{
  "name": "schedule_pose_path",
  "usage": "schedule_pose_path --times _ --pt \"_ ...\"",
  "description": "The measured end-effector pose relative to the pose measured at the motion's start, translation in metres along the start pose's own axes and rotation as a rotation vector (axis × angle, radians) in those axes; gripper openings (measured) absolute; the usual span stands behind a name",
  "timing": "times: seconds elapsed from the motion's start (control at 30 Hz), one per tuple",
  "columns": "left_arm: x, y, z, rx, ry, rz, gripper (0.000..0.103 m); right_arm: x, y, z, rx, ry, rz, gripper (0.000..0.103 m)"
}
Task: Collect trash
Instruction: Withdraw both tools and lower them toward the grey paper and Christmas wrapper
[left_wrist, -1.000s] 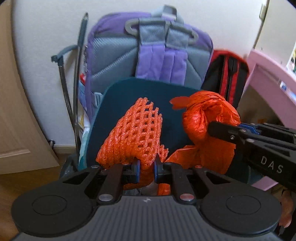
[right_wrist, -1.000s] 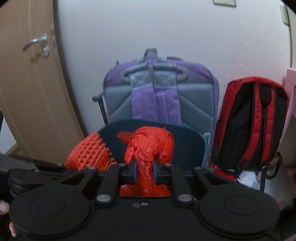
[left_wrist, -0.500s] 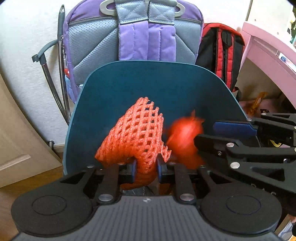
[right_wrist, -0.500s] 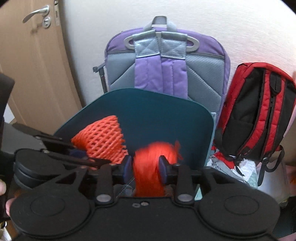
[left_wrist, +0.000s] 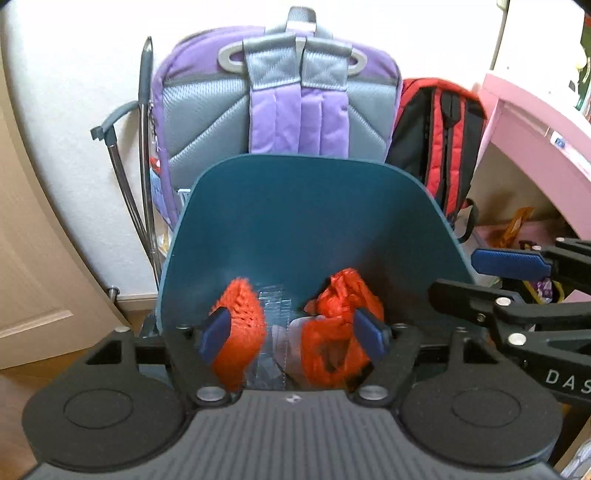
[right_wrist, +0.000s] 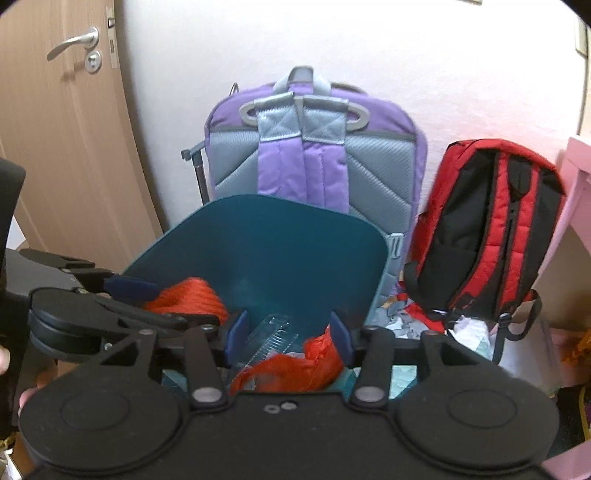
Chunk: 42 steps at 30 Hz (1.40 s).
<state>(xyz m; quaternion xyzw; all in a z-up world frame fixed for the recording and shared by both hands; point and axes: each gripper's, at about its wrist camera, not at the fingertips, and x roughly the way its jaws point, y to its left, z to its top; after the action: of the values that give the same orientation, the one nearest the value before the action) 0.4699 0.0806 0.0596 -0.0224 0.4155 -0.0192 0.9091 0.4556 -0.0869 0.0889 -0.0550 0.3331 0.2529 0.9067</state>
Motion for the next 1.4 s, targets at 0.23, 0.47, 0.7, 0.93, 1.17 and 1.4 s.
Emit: schedule_pose_path --times 0.23,0.47,0.7,0.93,1.17,1.4 --pt "-0.044 -0.009 -0.005 0.013 -0.032 0.002 0.076 -0.046 0.005 -0.001 -0.013 -0.033 -0.001 0.051" --pt "-0.096 -0.014 -0.022 -0.009 -0.084 -0.030 0.078 -0.100 0.020 -0.012 -0.043 -0.071 0.015 0.052" --pt "-0.144 -0.021 -0.050 -0.016 -0.128 -0.068 0.083 -0.144 0.035 -0.029 -0.064 -0.103 0.046 0.052" --pt "-0.170 -0.027 -0.090 -0.005 -0.152 -0.109 0.083 -0.169 0.043 -0.062 -0.060 -0.117 0.081 0.053" --pt "-0.158 -0.024 -0.145 -0.001 -0.116 -0.142 0.088 -0.152 0.033 -0.120 -0.005 -0.071 0.113 0.053" --pt "-0.095 -0.011 -0.209 -0.045 -0.012 -0.199 0.102 -0.099 0.018 -0.195 0.016 0.013 0.090 0.053"
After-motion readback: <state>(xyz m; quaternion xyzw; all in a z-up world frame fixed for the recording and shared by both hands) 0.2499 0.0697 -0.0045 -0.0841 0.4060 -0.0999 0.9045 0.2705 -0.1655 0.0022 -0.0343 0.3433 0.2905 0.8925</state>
